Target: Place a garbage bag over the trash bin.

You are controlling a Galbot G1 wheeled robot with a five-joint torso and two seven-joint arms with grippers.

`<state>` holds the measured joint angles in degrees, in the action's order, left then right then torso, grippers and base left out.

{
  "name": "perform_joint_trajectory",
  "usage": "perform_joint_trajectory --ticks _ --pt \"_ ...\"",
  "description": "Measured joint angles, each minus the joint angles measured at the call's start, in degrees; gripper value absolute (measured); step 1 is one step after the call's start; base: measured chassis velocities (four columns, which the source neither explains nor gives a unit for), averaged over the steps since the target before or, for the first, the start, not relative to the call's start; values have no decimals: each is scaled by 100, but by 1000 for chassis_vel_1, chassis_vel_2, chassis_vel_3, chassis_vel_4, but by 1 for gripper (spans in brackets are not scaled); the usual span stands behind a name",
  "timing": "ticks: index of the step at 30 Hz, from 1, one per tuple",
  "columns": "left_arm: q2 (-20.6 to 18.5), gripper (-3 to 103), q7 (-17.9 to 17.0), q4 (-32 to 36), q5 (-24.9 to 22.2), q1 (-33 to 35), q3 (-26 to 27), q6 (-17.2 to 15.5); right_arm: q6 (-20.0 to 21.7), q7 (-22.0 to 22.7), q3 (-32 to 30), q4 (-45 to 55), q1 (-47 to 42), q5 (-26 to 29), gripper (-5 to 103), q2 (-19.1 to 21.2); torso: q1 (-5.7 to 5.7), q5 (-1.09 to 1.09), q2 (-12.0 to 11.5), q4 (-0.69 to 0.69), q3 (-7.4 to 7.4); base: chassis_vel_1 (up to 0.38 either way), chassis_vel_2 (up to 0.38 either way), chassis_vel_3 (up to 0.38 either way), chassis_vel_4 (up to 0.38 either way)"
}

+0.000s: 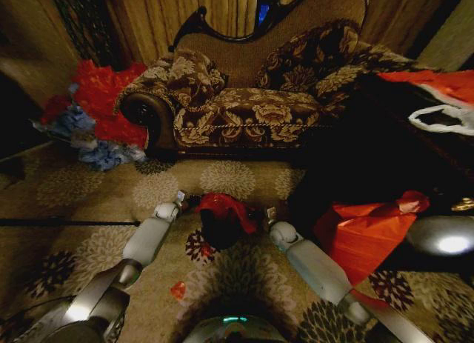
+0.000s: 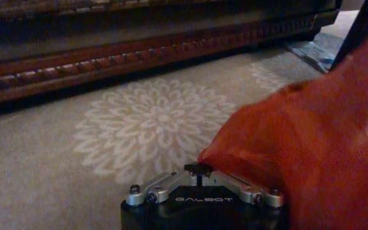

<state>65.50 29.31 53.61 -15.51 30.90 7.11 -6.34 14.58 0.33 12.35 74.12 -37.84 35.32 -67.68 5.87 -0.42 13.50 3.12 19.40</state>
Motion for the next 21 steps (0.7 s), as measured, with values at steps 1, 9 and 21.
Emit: perform_joint_trajectory --ticks 1,9,21 --pt "-19 0 -6 84 -13 105 20 0 -3 0 11 45 -52 -9 0 0 0 0 0 0 0 0 0 0 0" --pt "-4 0 -90 442 -53 693 108 39 -90 -14 -20 155 -406 -144 0 24 0 1 0 -2 0 0 0 0 0" --pt "210 0 -633 438 11 1110 153 351 -305 239 -149 161 -761 -288 0 -105 0 0 0 -1 0 0 0 0 0"
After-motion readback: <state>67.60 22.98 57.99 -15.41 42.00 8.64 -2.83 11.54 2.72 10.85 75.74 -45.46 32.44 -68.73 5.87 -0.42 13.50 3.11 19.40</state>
